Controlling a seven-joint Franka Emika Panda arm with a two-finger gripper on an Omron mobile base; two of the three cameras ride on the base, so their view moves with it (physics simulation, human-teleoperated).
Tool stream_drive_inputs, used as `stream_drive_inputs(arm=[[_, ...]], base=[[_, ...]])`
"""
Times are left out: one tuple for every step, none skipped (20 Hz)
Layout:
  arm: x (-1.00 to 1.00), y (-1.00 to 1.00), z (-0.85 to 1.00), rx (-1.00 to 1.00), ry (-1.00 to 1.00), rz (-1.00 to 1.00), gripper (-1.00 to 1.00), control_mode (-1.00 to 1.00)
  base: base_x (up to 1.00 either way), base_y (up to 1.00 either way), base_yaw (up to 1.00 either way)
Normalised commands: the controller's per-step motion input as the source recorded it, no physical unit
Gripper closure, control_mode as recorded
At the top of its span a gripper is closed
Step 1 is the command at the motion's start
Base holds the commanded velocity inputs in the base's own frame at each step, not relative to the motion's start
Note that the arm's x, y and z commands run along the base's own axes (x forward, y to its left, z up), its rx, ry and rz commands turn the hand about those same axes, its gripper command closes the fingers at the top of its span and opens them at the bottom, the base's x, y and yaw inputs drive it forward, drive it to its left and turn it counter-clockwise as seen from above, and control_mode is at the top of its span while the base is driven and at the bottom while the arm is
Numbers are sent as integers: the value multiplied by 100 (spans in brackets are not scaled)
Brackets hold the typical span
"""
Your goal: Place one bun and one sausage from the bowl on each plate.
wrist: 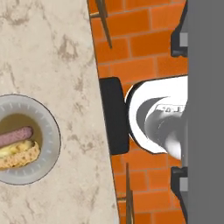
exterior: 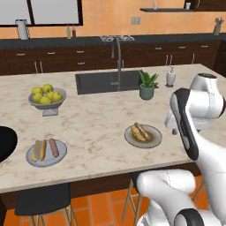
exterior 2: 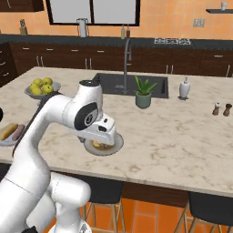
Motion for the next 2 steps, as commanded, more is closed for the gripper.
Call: stream_drive_inputs(arm=[[-54, 67, 46, -17, 0, -5, -100, -100], [-51, 70, 53, -13, 0, -6, -100, -100]], base=[[0, 0, 0], [0, 0, 0]])
